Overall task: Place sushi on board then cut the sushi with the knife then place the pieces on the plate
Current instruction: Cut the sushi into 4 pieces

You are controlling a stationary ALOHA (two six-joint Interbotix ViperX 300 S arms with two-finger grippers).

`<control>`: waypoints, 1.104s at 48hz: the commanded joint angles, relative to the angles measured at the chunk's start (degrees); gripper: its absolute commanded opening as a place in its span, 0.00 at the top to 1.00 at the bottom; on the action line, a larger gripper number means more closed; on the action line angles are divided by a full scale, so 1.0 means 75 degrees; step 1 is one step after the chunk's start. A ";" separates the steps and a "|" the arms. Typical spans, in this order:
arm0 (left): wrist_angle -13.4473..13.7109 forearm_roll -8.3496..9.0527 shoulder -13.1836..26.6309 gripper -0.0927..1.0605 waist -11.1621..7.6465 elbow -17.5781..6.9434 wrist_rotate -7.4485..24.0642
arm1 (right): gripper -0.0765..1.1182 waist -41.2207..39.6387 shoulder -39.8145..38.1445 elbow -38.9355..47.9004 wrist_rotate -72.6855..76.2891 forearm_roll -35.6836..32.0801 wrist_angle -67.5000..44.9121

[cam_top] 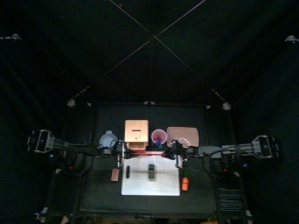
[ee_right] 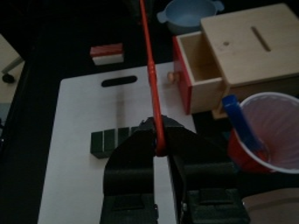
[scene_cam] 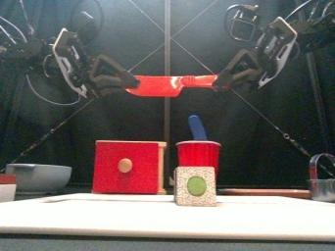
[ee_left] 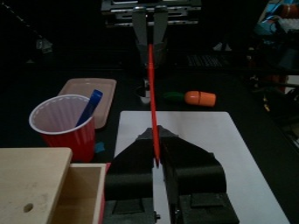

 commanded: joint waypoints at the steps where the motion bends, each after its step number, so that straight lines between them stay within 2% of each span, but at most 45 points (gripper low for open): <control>1: 0.0258 -0.0023 0.0000 0.63 -0.0199 0.0035 -0.0035 | 0.71 0.0199 0.0176 0.0059 0.0012 0.0352 0.0492; 6: 0.0469 -0.0082 0.0305 0.63 -0.0598 -0.0047 -0.0047 | 0.71 0.0293 0.0434 0.0000 0.0000 0.0598 0.0680; 10: 0.0504 -0.0293 0.0668 0.63 -0.0832 -0.0129 -0.0035 | 0.71 0.0293 0.0551 -0.0070 0.0000 0.0609 0.0750; 14: 0.0504 -0.0539 0.0996 0.63 -0.0938 -0.0246 -0.0012 | 0.72 0.0281 0.0633 -0.0105 0.0000 0.0633 0.0785; 19: 0.0527 -0.0703 0.1371 0.63 -0.0984 -0.0469 0.0012 | 0.72 0.0328 0.0727 -0.0059 0.0012 0.0680 0.0961; 32: 0.0668 -0.0680 0.2250 0.63 -0.1020 -0.1066 0.0023 | 0.79 0.0715 0.1113 0.0188 0.0000 0.0785 0.1324; 38: 0.0809 -0.0656 0.2660 0.63 -0.1207 -0.1406 0.0035 | 0.79 0.0867 0.1184 0.0188 0.0000 0.0785 0.1359; 42: 0.1008 -0.0645 0.2859 0.63 -0.1277 -0.1594 0.0035 | 0.79 0.0996 0.1184 0.0199 0.0000 0.0785 0.1418; 53: 0.1781 -0.0645 0.3152 0.63 -0.1242 -0.2016 0.0047 | 0.79 0.1031 0.1172 0.0223 0.0000 0.0727 0.1523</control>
